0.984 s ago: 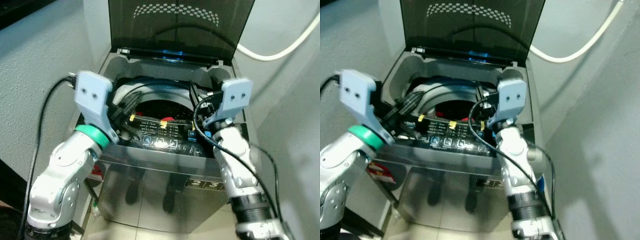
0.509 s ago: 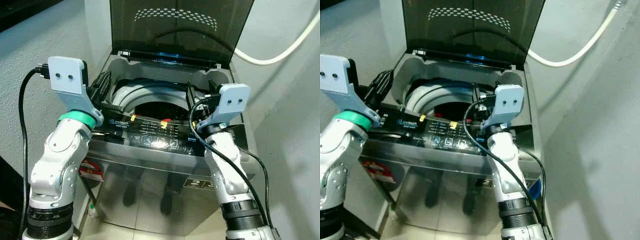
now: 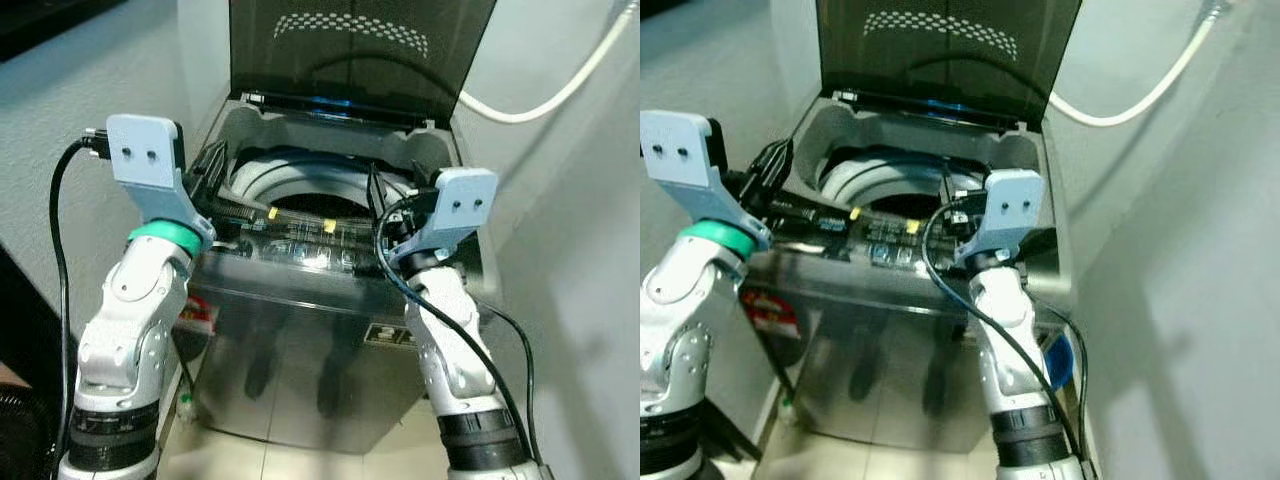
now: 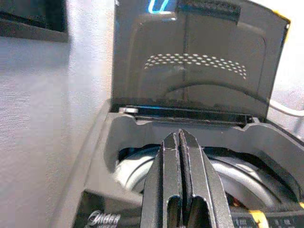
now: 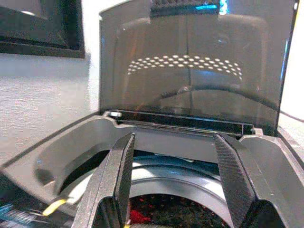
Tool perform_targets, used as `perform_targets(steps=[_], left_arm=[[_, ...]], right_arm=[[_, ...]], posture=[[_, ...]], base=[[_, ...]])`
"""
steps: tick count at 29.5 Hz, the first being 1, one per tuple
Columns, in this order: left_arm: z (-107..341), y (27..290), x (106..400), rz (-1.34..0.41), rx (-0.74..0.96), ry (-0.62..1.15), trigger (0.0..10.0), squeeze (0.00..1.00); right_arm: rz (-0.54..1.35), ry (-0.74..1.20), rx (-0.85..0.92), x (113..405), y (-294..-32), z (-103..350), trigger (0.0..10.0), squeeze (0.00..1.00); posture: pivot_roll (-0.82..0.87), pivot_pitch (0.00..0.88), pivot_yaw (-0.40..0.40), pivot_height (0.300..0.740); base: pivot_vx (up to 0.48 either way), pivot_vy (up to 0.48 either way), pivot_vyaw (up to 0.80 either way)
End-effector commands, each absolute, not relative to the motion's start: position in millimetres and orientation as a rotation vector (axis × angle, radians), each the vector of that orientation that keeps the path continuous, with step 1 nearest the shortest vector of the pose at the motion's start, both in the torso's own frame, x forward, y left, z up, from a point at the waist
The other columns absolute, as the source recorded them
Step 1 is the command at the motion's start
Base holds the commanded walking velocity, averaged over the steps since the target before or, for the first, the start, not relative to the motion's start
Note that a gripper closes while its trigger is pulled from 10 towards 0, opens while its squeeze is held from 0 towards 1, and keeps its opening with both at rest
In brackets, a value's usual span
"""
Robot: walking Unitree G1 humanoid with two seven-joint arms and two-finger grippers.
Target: Clothes washing
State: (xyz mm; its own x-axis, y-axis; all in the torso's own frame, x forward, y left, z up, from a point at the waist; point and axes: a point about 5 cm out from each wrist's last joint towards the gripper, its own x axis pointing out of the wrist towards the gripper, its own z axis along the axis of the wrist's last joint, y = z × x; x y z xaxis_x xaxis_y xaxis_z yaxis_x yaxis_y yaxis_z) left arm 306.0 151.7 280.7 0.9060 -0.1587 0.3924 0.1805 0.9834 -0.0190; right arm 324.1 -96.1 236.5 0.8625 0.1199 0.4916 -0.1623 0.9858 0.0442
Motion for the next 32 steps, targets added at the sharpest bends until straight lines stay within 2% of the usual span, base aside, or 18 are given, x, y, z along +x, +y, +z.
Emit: perform_targets(steps=[1,23,32], left_arm=[[277.6,149.0,307.3,-0.182,-0.066,-0.392,10.0,0.0],[273.0,146.6,309.2,-0.185,-0.063,-0.384,10.0,0.0],[253.7,140.0,308.8,-0.216,-0.02,-0.311,10.0,0.0]], right_arm=[[0.14,-0.491,0.063,323.6,-98.3,233.2,10.0,0.0],[0.196,-0.458,0.002,320.8,-91.7,226.1,10.0,0.0],[0.306,-0.422,-0.056,315.6,-81.9,210.7,10.0,0.0]], posture=[[0.14,0.0,-0.026,0.74],[0.14,0.001,-0.025,0.74],[0.14,0.0,-0.028,0.74]], base=[[-0.375,0.0,0.0],[-0.37,0.0,0.0],[0.0,0.0,0.8]])
